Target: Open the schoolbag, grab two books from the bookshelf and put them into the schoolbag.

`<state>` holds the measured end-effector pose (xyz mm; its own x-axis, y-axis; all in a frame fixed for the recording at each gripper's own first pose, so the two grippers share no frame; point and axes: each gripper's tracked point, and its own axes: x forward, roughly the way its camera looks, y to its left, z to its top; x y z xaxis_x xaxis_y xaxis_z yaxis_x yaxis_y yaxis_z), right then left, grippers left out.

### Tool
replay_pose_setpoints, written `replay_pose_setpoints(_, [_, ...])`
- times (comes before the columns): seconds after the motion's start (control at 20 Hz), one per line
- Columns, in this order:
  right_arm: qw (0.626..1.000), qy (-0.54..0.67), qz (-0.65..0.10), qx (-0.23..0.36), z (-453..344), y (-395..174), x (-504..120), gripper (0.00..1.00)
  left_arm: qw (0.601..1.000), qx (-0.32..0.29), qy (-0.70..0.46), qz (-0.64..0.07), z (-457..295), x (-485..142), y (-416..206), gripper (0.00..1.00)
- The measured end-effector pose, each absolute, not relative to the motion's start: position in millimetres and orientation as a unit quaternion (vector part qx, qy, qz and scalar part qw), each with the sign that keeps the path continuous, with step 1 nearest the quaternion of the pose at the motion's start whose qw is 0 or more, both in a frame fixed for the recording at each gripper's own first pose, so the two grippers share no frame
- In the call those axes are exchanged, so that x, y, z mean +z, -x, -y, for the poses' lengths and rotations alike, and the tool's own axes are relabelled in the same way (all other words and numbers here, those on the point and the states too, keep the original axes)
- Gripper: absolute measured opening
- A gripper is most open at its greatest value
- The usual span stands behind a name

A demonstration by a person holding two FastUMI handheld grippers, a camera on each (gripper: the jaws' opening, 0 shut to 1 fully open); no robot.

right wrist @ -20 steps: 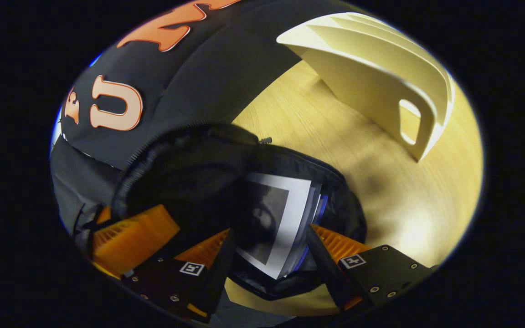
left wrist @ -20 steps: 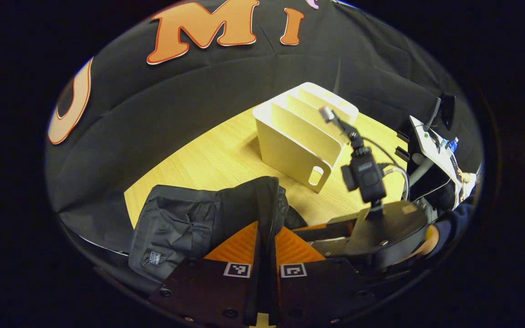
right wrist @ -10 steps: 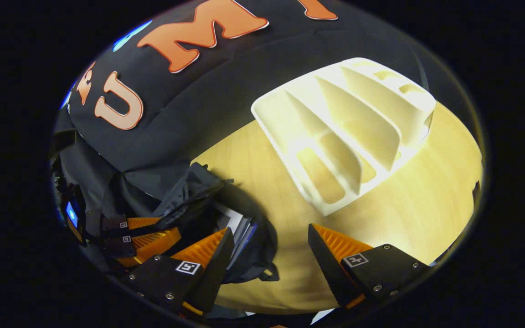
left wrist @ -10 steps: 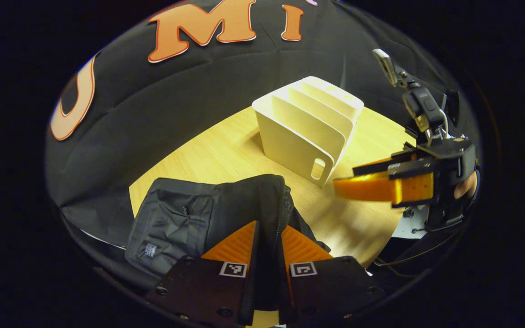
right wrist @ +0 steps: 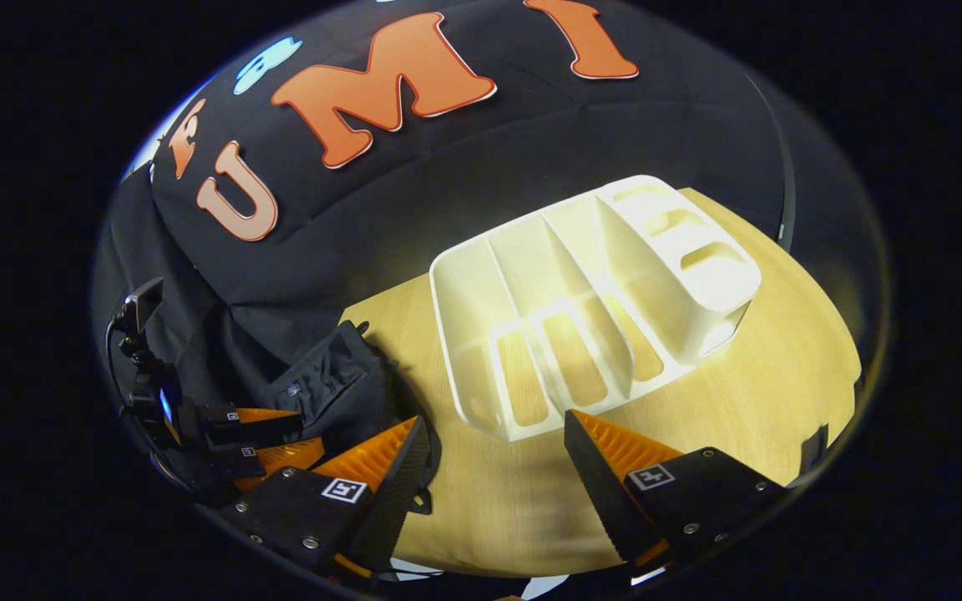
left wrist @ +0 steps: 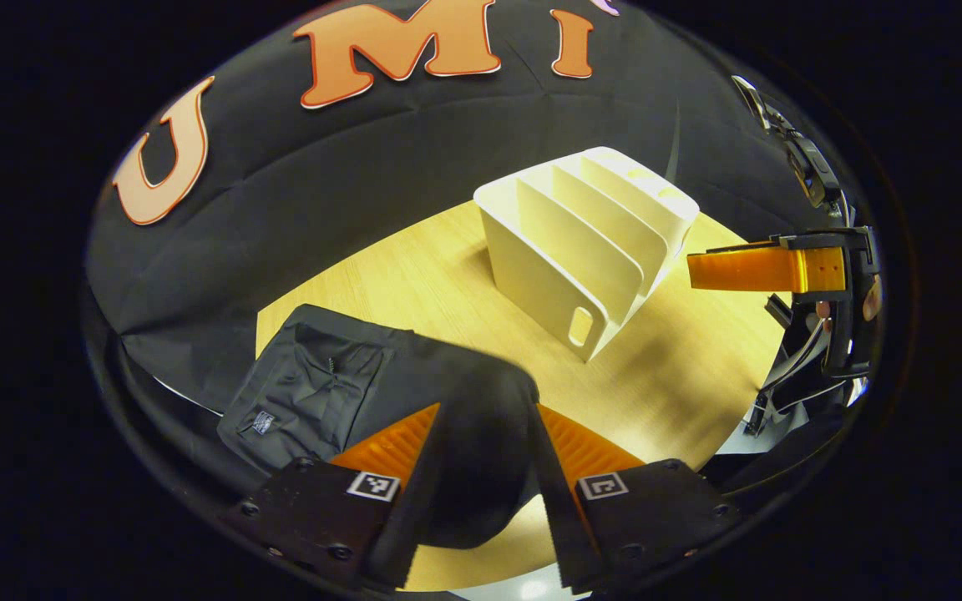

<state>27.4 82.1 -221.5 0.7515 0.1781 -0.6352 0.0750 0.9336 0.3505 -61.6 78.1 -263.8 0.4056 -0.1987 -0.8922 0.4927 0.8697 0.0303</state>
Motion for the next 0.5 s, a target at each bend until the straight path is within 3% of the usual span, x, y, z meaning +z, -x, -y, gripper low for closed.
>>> replay_pose_setpoints(0.05, [0.921, -0.174, -0.347, 0.03, -74.5, -26.9, -217.2, 0.97, 0.828, -0.204, -0.148, -0.5, -71.3, -261.3, 65.9, 0.68])
replay_pose_setpoints(0.2, [0.935, -0.144, -0.322, 0.038, -47.2, -27.6, -184.7, 0.97, 0.855, -0.179, -0.141, -0.466, -42.9, -244.7, 55.0, 0.77])
replay_pose_setpoints(0.25, [0.941, -0.133, -0.309, 0.04, -38.5, -30.5, -174.1, 0.97, 0.868, -0.167, -0.135, -0.447, -30.4, -234.1, 48.3, 0.83])
replay_pose_setpoints(0.5, [0.978, -0.044, -0.199, 0.042, 8.0, -48.8, -92.2, 0.97, 0.936, -0.1, -0.093, -0.324, 31.5, -163.0, 9.4, 0.88])
